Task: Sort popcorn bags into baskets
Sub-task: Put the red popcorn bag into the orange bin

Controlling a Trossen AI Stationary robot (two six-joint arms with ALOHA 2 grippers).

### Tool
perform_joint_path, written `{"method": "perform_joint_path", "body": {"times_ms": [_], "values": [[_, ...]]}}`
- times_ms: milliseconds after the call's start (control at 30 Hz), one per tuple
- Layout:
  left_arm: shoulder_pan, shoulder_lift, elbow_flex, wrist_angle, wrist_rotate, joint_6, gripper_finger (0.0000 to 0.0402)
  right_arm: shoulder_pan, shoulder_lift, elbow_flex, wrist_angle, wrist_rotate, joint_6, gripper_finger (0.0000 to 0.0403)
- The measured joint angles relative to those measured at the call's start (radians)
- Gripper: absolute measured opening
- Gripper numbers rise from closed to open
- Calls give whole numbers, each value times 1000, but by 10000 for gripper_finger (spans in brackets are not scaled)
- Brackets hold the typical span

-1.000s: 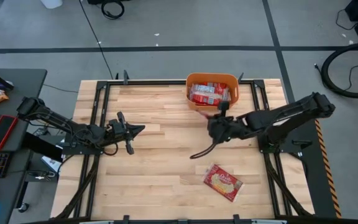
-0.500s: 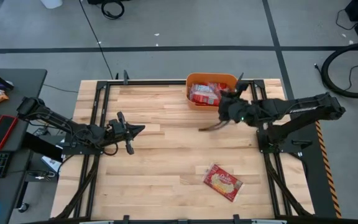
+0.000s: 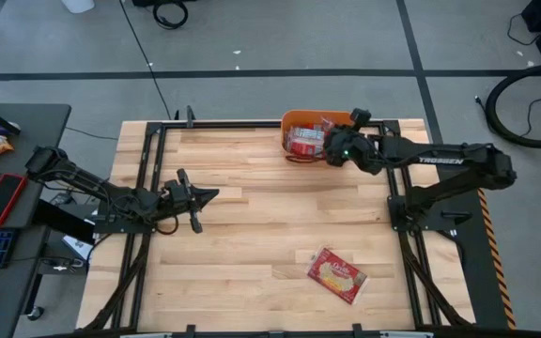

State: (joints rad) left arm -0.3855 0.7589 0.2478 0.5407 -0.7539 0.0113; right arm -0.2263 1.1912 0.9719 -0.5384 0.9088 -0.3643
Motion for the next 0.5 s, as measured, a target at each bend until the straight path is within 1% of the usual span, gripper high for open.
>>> {"method": "perform_joint_path", "body": {"times_ms": [100,167,267,367,433,500], "values": [[0,0,0,0,0,0,9,-45,27,-19,63,-33,-5,3],[0,0,0,0,0,0,9,-73,54,-20,102,-73,-6,4],[0,0,0,0,0,0,9,-108,96,-21,167,-171,-5,10],[0,0,0,0,0,0,9,-133,149,-21,201,-263,-5,26],[0,0,0,0,0,0,9,-141,189,-21,215,-288,-4,39],[0,0,0,0,0,0,9,-143,230,-21,215,-289,-2,53]]}}
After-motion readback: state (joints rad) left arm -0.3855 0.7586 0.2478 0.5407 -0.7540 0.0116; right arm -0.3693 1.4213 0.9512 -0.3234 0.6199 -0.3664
